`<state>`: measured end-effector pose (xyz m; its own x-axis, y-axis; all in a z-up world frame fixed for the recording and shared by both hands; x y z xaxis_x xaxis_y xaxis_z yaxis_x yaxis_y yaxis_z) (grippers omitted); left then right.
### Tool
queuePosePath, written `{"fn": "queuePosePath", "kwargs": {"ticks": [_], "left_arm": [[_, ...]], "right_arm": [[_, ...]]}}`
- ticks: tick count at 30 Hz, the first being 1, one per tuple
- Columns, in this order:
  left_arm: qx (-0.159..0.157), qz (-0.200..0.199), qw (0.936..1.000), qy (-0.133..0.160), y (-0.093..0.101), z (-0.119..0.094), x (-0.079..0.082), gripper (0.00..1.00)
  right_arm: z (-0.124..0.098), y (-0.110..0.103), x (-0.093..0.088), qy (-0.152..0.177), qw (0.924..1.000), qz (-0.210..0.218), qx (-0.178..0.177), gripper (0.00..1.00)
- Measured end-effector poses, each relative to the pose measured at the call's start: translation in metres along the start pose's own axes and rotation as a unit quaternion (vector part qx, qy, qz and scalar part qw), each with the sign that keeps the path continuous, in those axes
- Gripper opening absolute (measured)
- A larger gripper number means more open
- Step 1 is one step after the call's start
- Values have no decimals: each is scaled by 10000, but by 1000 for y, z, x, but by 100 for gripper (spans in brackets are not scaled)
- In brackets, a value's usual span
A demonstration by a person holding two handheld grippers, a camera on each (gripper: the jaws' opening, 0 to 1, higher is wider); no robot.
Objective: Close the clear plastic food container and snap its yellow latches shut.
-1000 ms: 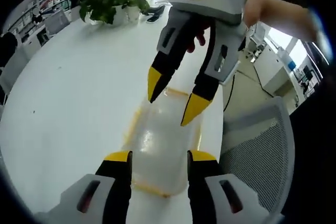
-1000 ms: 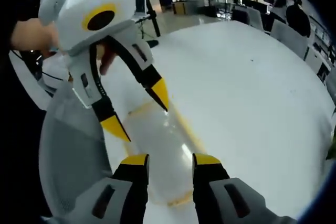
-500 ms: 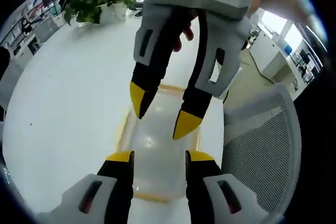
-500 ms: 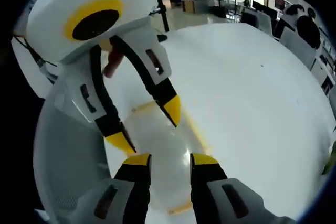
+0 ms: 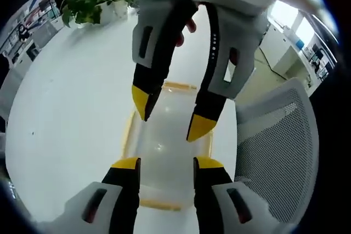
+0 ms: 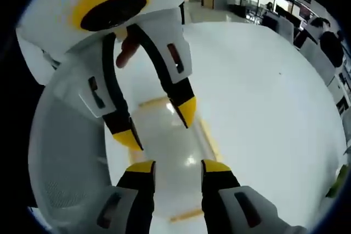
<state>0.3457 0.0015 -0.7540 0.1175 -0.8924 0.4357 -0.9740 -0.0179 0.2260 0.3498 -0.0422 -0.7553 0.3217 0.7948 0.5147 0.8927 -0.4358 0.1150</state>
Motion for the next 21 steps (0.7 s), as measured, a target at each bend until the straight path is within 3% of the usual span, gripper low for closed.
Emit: {"fn": "queuePosePath", "kwargs": {"ticks": [10, 13, 21], "left_arm": [[9, 159, 9997, -177, 2, 1, -2, 38], [-165, 187, 9995, -176, 7, 2, -1, 48], [-78, 362, 9989, -275, 9, 3, -3, 48]], "right_arm": [[2, 5, 2, 18, 9999, -128, -73, 34], [2, 9, 3, 23, 9999, -132, -92, 34], [5, 19, 6, 22, 9999, -99, -130, 36]]}}
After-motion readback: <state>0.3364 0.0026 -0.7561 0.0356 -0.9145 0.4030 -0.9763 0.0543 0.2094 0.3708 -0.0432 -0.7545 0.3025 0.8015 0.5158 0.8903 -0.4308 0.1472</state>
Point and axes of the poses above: the point that each gripper's makers call its tool centre point, and the gripper's own axes: z roughly forward along the fingers, y roughly to its right, x roughly out of its top, the point moved 3 cm from there along -z, roughly backward along the fingers, and after that the axes turned 13 degrees about -x, right-handed, at the moved point
